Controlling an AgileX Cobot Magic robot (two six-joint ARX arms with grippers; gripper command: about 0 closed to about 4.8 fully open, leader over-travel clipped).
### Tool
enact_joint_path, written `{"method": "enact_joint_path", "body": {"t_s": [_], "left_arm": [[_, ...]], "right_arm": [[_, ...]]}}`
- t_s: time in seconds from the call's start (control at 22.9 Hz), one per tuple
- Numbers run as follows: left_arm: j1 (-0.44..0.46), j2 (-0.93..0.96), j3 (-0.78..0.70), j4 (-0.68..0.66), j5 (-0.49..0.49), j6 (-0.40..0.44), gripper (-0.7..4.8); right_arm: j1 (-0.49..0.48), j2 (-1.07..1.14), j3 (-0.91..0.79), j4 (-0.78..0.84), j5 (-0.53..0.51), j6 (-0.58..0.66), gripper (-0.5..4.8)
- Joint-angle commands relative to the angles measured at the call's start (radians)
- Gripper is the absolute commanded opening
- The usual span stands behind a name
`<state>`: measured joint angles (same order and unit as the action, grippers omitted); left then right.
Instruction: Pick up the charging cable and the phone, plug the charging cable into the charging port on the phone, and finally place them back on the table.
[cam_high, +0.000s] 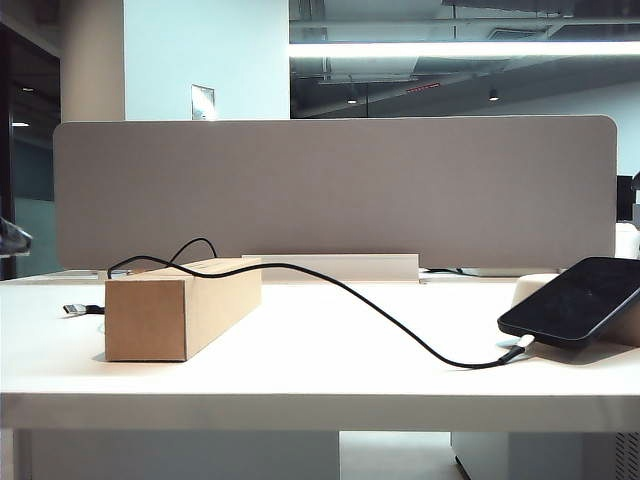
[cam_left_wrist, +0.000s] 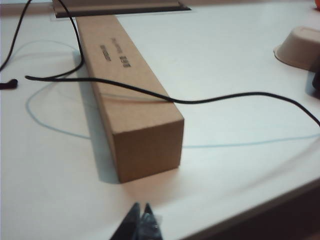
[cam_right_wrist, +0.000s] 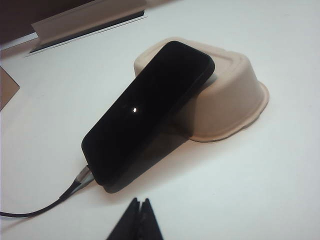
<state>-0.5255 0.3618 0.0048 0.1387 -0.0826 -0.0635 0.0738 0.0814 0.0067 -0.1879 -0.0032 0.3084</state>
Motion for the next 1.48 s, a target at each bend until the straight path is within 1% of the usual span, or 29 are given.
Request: {"method": "enact_joint_path", "body": {"t_s": [0.04, 0.17, 0.22, 0.31, 0.44, 0.57, 0.65, 0.83, 1.09, 1.48], "left_arm": [[0.048, -0.021, 0.003, 0.013, 0.001, 0.005, -0.06], [0.126, -0.042, 0.003, 0.013, 0.000, 0.004, -0.06], [0.183, -0.058, 0.003, 0.012, 0.000, 0.004, -0.06], [0.261, -0.109, 0.003, 0.006, -0.007, 0.004, -0.06], [0.356, -0.200, 0.003, 0.005, -0.007, 0.004, -0.06], [0.429, -0.241, 0.003, 0.012, -0.010, 0.003, -0.06], [0.488, -0.275, 0.003, -0.013, 0.026, 0.003, -0.06], [0.513, -0.309, 0.003, -0.055, 0.026, 0.004, -0.06], [0.515, -0.354, 0.003, -0.097, 0.026, 0.008, -0.06], [0.529, -0.358, 0.003, -0.108, 0.039, 0.012, -0.06]], "right_arm": [[0.000, 0.001, -0.006, 0.005, 0.002, -0.003, -0.06], [0.000, 0.001, -0.006, 0.005, 0.002, -0.003, -0.06], [0.000, 0.001, -0.006, 0.005, 0.002, -0.003, -0.06], [0.000, 0.001, -0.006, 0.005, 0.002, -0.003, -0.06], [0.000, 0.001, -0.006, 0.005, 0.002, -0.003, -0.06], [0.000, 0.001, -0.006, 0.005, 0.002, -0.003, -0.06], [0.000, 0.001, -0.006, 0.005, 0.002, -0.003, -0.06], [0.000, 0.001, -0.006, 0.005, 0.002, -0.003, -0.06], [0.000, 0.001, -0.006, 0.005, 0.002, -0.003, -0.06], [0.000, 0.001, -0.006, 0.005, 0.002, -0.003, -0.06]]}}
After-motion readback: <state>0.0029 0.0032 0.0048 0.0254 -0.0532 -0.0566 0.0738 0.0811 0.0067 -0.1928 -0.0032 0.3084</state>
